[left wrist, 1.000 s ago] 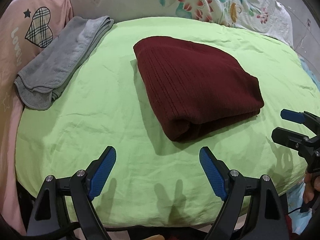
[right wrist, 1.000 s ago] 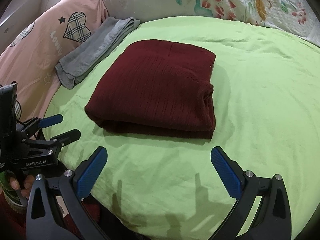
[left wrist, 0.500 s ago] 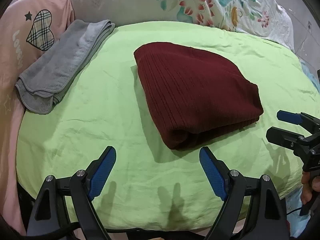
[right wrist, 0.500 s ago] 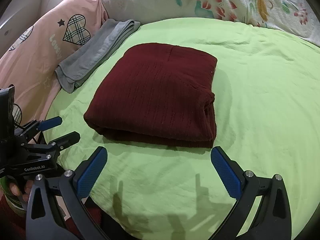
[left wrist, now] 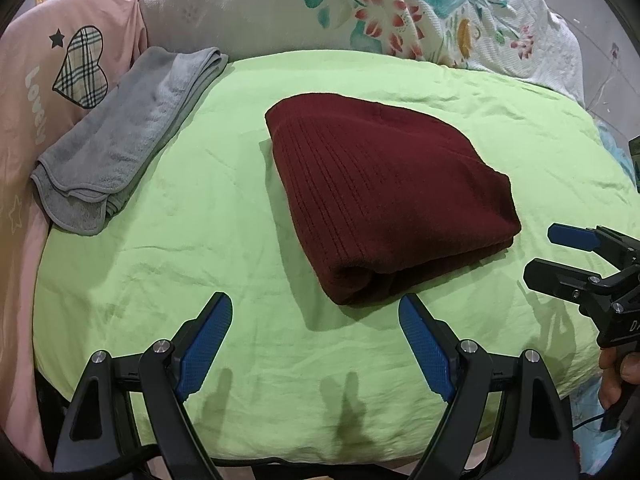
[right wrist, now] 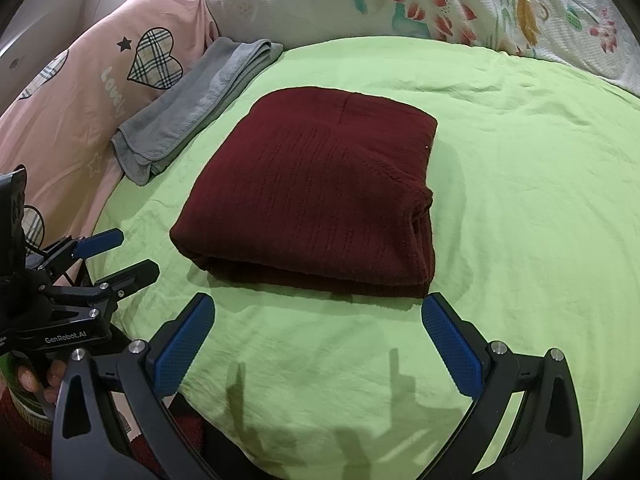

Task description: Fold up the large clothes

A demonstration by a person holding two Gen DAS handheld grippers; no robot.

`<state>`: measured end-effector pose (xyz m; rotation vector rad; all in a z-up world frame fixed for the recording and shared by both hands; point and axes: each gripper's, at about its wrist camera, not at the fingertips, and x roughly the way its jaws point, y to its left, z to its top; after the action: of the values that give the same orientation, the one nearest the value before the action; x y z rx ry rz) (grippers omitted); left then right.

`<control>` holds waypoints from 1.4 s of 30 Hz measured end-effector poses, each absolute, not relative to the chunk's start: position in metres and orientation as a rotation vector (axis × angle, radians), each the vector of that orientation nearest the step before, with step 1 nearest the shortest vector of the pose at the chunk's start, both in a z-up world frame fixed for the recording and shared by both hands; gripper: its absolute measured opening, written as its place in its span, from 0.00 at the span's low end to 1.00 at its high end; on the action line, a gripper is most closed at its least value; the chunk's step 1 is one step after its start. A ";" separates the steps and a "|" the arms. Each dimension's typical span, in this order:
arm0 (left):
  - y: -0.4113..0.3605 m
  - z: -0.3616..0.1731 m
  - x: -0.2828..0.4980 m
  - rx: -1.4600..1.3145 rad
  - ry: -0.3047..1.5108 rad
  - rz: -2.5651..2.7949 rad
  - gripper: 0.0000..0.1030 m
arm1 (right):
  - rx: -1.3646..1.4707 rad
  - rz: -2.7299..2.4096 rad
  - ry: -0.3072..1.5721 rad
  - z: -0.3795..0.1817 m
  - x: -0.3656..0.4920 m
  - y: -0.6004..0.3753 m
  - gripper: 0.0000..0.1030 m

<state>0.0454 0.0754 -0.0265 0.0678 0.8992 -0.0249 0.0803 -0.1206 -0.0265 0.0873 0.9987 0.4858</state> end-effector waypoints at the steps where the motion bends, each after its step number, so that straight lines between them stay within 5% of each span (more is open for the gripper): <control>1: 0.075 -0.026 0.045 0.067 0.899 -0.025 0.83 | 0.087 0.486 0.999 -0.026 0.080 -0.120 1.00; 42: 0.073 -0.025 0.043 0.067 0.894 -0.030 0.83 | 0.083 0.486 0.998 -0.026 0.079 -0.118 1.00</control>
<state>0.0428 0.0728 -0.0250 0.0666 0.8935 -0.0295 0.0790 -0.1183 -0.0263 0.0832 0.9979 0.4860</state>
